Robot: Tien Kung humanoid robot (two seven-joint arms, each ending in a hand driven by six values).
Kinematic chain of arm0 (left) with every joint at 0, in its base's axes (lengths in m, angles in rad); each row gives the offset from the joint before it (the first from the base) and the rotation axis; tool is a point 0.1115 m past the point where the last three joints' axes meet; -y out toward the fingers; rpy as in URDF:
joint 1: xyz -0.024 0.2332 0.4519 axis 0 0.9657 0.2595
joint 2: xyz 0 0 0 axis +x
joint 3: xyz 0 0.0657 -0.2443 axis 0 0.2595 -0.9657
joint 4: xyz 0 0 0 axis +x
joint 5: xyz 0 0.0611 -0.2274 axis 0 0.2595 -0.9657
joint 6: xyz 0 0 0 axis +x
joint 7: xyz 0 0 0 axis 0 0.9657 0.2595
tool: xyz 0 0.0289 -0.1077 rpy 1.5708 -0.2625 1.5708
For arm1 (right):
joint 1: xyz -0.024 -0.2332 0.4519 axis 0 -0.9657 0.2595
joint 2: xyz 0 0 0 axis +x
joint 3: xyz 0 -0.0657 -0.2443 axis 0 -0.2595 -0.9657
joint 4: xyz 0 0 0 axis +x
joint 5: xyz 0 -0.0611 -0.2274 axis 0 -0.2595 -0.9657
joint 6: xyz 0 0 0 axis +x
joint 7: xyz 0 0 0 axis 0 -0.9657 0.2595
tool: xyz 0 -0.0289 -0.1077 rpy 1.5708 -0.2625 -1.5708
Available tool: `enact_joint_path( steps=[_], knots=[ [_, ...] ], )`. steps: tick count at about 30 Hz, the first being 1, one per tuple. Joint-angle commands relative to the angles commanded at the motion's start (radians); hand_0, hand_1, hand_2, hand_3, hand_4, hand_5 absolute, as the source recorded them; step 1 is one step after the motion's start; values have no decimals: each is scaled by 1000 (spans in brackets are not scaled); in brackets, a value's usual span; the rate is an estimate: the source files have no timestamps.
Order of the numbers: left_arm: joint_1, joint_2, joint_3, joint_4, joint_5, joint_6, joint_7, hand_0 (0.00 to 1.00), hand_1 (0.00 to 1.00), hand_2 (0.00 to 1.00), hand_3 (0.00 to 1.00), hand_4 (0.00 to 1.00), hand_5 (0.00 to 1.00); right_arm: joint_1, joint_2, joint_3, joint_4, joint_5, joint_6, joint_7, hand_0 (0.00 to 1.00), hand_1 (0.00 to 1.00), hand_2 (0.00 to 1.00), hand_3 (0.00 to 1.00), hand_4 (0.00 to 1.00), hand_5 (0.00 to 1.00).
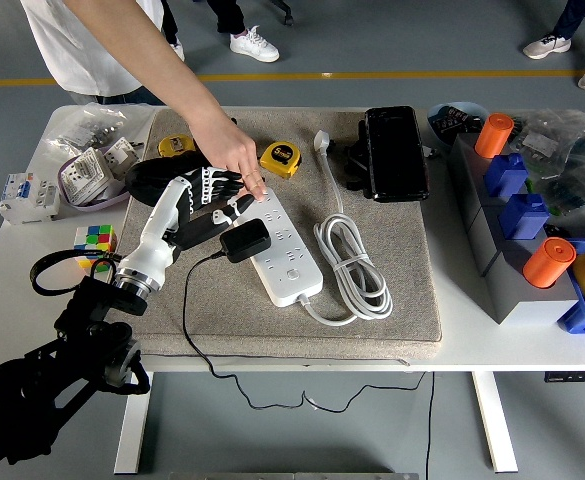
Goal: Put the plug near the board,insert it into the board,press the button,pull the plug out
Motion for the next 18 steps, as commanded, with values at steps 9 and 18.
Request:
enact_joint_path(
  steps=[9,18],
  knots=[
    [6,8,-19,30,-61,-8,-20,646,695,661,613,868,353,4,-1,-5,0,3,0,0,595,645,602,503,788,506],
    [9,11,-20,28,-50,-10,-14,648,695,659,612,867,358,4,-3,-10,0,3,-1,0,595,645,603,503,788,508]
  ],
)
